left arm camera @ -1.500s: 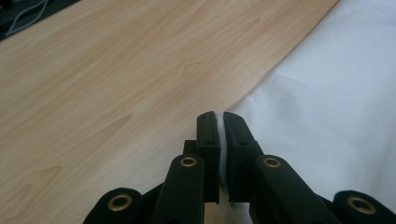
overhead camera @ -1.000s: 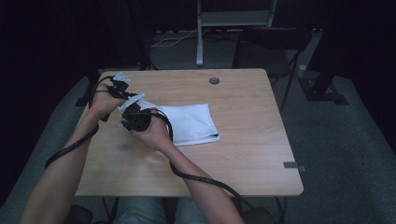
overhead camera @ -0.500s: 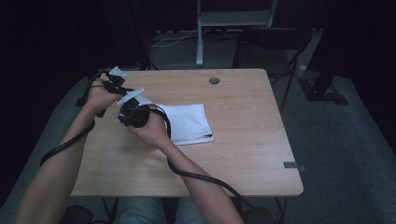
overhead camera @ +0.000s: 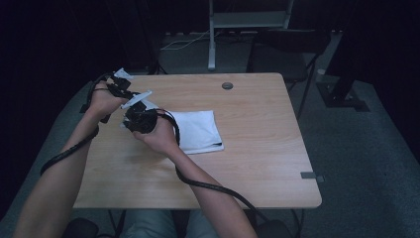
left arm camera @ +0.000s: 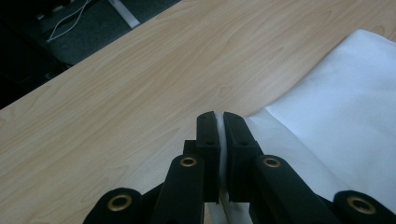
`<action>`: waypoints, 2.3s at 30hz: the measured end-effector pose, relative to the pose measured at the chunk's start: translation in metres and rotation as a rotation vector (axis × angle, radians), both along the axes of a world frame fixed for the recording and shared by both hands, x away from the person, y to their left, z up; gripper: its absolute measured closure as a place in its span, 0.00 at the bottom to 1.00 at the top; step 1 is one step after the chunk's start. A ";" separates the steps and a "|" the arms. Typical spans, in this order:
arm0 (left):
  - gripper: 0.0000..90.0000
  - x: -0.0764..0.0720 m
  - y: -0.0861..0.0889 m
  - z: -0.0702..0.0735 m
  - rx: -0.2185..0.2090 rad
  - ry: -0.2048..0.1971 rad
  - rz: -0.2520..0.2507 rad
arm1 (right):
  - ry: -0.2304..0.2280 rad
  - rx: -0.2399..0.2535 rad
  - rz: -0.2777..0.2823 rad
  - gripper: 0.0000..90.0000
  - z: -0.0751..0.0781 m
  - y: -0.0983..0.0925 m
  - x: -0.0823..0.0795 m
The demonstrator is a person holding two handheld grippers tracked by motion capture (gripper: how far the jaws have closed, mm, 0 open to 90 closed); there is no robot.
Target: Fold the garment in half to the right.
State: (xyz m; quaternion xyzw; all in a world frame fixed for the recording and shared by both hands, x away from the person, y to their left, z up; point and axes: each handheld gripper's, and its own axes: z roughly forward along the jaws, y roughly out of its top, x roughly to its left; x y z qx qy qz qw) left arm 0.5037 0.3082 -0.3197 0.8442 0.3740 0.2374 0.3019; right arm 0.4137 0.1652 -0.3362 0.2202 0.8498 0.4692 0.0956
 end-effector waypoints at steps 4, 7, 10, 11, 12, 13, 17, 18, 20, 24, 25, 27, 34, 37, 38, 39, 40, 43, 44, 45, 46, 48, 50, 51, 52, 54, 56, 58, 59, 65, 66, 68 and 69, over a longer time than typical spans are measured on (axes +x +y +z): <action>0.96 0.000 0.002 0.002 0.003 0.002 0.006 | 0.004 0.010 -0.002 0.92 0.002 0.000 0.000; 0.96 -0.001 0.003 0.003 0.001 -0.001 0.009 | 0.002 0.011 -0.001 0.92 0.003 0.001 0.000; 0.96 0.000 0.003 0.005 0.002 -0.003 0.012 | 0.002 0.013 0.001 0.92 0.004 0.002 0.000; 0.96 0.000 0.004 0.006 0.005 -0.004 0.010 | 0.001 0.012 0.003 0.92 0.005 0.002 0.001; 0.96 0.000 0.004 0.006 0.004 -0.004 0.010 | 0.002 0.013 0.002 0.92 0.005 0.002 0.000; 0.96 0.000 0.004 0.007 0.005 -0.004 0.011 | 0.003 0.015 0.000 0.92 0.006 0.003 0.000; 0.96 0.000 0.004 0.008 0.010 -0.007 0.013 | 0.002 0.021 -0.001 0.92 0.007 0.003 0.000; 0.96 0.000 0.004 0.008 0.011 -0.007 0.013 | 0.003 0.022 -0.002 0.92 0.008 0.003 0.000; 0.96 0.000 0.005 0.009 0.013 -0.008 0.013 | 0.001 0.024 -0.001 0.92 0.008 0.003 0.000; 0.96 0.000 0.006 0.012 0.018 -0.013 0.019 | 0.000 0.030 -0.004 0.92 0.011 0.003 0.000; 0.96 0.000 0.006 0.012 0.018 -0.014 0.019 | 0.003 0.031 -0.005 0.92 0.012 0.003 0.000; 0.96 0.000 0.006 0.014 0.020 -0.014 0.018 | 0.001 0.033 -0.004 0.92 0.012 0.003 0.001; 0.96 0.000 0.006 0.017 0.021 -0.015 0.021 | 0.000 0.038 -0.004 0.92 0.014 0.004 0.000; 0.96 0.000 0.007 0.018 0.023 -0.017 0.021 | -0.003 0.039 -0.002 0.92 0.014 0.005 0.000; 0.96 0.000 0.007 0.018 0.022 -0.017 0.022 | -0.002 0.040 -0.003 0.92 0.015 0.005 0.000; 0.96 0.000 0.007 0.019 0.024 -0.016 0.021 | -0.002 0.040 -0.003 0.92 0.015 0.005 0.000; 0.96 0.000 0.007 0.019 0.024 -0.016 0.021 | -0.003 0.040 -0.003 0.92 0.015 0.005 0.000; 0.96 0.000 0.008 0.020 0.022 -0.016 0.023 | -0.005 0.043 -0.003 0.92 0.017 0.005 0.000; 0.96 0.000 0.008 0.020 0.023 -0.016 0.024 | -0.006 0.043 -0.001 0.92 0.017 0.005 0.000; 0.96 0.000 0.008 0.020 0.024 -0.014 0.023 | -0.005 0.042 -0.002 0.92 0.017 0.006 0.000; 0.96 0.000 0.008 0.021 0.024 -0.014 0.022 | -0.003 0.043 -0.002 0.92 0.018 0.006 0.000; 0.96 0.000 0.009 0.022 0.025 -0.016 0.021 | 0.001 0.047 -0.001 0.92 0.018 0.006 0.000; 0.96 0.000 0.009 0.024 0.025 -0.017 0.024 | 0.001 0.050 0.001 0.92 0.018 0.006 0.000; 0.96 0.000 0.009 0.024 0.026 -0.017 0.023 | 0.001 0.052 0.001 0.92 0.019 0.006 0.000; 0.96 0.000 0.009 0.025 0.027 -0.017 0.023 | 0.002 0.052 0.001 0.92 0.019 0.006 0.000; 0.96 0.000 0.010 0.026 0.027 -0.019 0.025 | 0.002 0.056 -0.002 0.92 0.020 0.007 0.000; 0.96 -0.001 0.011 0.027 0.027 -0.018 0.026 | -0.001 0.058 0.002 0.92 0.021 0.007 0.000; 0.96 -0.001 0.011 0.027 0.031 -0.018 0.025 | 0.000 0.060 0.002 0.92 0.022 0.007 0.000; 0.96 -0.001 0.011 0.028 0.032 -0.018 0.025 | -0.001 0.061 0.003 0.92 0.022 0.007 0.000; 0.96 -0.001 0.012 0.030 0.035 -0.021 0.029 | -0.002 0.065 0.004 0.92 0.024 0.009 -0.001; 0.96 -0.001 0.013 0.030 0.036 -0.021 0.029 | -0.001 0.066 0.003 0.92 0.024 0.009 -0.001; 0.96 -0.001 0.014 0.031 0.041 -0.021 0.030 | -0.003 0.068 0.004 0.92 0.024 0.010 -0.001; 0.96 -0.002 0.014 0.031 0.042 -0.020 0.033 | -0.004 0.069 0.005 0.92 0.025 0.010 -0.001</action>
